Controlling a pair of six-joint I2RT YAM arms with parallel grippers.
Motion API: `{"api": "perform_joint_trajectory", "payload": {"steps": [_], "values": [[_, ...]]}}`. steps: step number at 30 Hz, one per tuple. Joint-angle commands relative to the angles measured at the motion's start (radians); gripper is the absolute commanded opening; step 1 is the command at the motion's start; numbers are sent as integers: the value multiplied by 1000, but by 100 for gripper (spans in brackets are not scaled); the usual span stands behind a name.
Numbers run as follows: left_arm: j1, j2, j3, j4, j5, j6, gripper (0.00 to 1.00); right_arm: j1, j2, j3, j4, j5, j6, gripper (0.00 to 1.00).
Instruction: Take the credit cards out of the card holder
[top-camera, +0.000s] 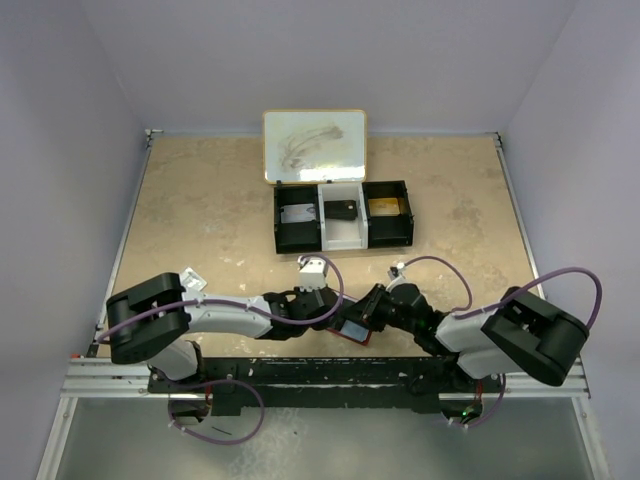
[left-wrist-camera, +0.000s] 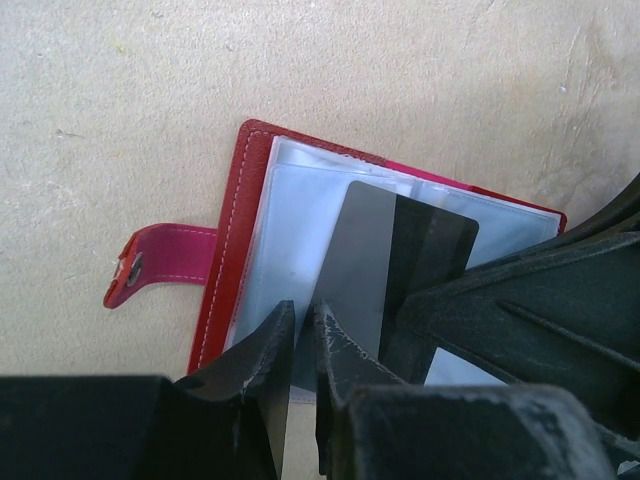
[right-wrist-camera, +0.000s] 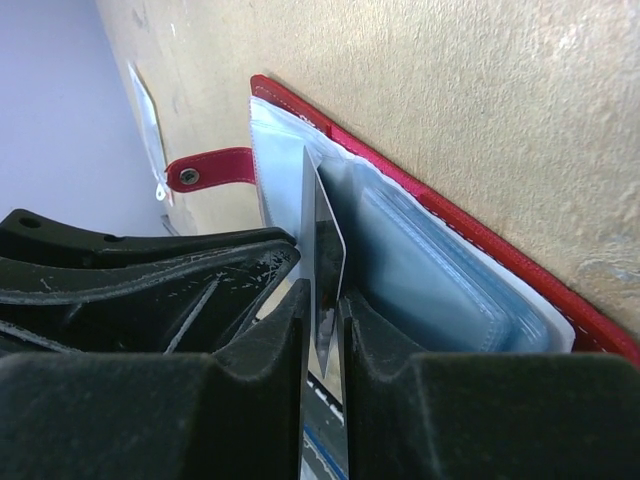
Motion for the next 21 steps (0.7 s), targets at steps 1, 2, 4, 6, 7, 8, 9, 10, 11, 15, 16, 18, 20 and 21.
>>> {"api": "perform_joint_trajectory", "payload": {"steps": [1,2,4,6,7,8,9,10,11,15,16,18,20,21], "values": [[-2,-34,-21,-47,-32,5,11,-5,0,16,6,2,-28,18],[-2,-37,-21,-46,-32,4,11,-5,-1,21,-4,0,-31,18],[-2,-39,-23,-46,-32,3,11,-6,3,28,-4,-5,-40,18],[-2,-40,-21,-47,-33,4,11,-5,13,33,6,-2,-49,18],[-2,-40,-21,-47,-33,4,11,-5,18,36,15,-2,-52,19],[-2,-40,-20,-48,-33,3,11,-5,24,37,23,-2,-53,18],[-2,-40,-19,-49,-33,4,11,-6,29,37,32,-2,-53,18],[-2,-40,-18,-49,-33,4,11,-5,36,39,39,-2,-53,18],[-2,-40,-17,-49,-33,5,11,-5,41,39,44,-2,-53,17],[-2,-41,-17,-50,-36,5,11,-5,46,39,37,-16,-53,9],[-2,-40,-17,-53,-37,4,11,-6,41,38,28,-20,-53,7],[-2,-42,-17,-57,-41,3,11,-5,25,39,6,-22,-51,2],[-2,-48,-20,-61,-48,1,11,-6,-2,40,-28,-25,-52,0],[-2,-51,-23,-61,-50,-2,11,-6,-24,40,-51,-25,-51,0]]}}
